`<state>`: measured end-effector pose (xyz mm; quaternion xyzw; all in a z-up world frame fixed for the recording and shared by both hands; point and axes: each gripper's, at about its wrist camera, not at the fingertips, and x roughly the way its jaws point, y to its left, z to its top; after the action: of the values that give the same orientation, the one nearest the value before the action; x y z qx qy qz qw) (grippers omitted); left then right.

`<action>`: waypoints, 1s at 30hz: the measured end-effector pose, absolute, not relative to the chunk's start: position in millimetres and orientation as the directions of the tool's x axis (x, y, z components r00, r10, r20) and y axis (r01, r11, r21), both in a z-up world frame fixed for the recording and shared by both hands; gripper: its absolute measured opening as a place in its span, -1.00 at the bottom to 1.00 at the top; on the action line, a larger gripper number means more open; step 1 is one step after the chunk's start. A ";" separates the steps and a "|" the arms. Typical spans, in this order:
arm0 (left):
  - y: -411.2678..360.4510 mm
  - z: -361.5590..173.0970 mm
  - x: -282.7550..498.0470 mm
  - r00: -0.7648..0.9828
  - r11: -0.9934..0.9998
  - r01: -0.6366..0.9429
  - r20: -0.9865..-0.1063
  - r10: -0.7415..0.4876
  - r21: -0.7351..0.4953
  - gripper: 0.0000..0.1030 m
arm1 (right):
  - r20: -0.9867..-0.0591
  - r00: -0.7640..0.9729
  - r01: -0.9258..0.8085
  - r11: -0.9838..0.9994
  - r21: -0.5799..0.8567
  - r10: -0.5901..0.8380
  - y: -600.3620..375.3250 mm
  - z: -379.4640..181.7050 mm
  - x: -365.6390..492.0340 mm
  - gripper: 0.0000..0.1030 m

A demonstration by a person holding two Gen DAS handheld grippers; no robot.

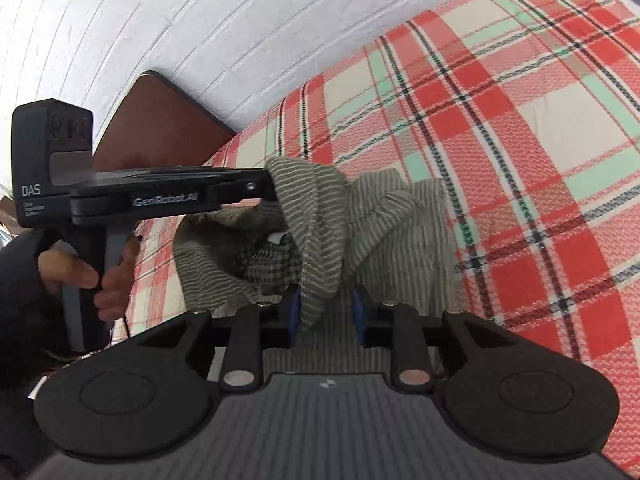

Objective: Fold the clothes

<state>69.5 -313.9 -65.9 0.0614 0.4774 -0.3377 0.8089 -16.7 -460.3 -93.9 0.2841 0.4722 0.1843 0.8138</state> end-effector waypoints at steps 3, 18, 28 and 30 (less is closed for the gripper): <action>-309.8 -65.1 70.6 0.319 0.772 0.593 -0.813 -0.487 -0.229 -0.92 | -0.591 0.500 -0.019 0.691 0.723 0.633 -466.4 -101.3 -19.2 -0.94; -297.9 -62.0 73.2 0.292 0.777 0.572 -0.819 -0.493 -0.263 -0.90 | -0.313 0.429 0.038 0.330 0.943 0.847 -483.1 -166.7 -0.7 -0.87; -305.9 -64.3 74.2 0.294 0.764 0.586 -0.808 -0.510 -0.268 -0.84 | -0.657 0.532 -0.086 0.806 0.586 0.535 -465.0 -79.4 -21.1 -0.28; -307.1 -63.6 74.0 0.297 0.760 0.592 -0.804 -0.515 -0.268 -0.82 | -0.681 0.574 -0.105 0.866 0.490 0.455 -458.0 -57.7 -26.9 -0.30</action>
<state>74.0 -307.1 -63.6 0.0399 0.4829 -0.3438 0.8044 -26.9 -458.0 -57.7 0.2024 0.4324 0.1620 0.8636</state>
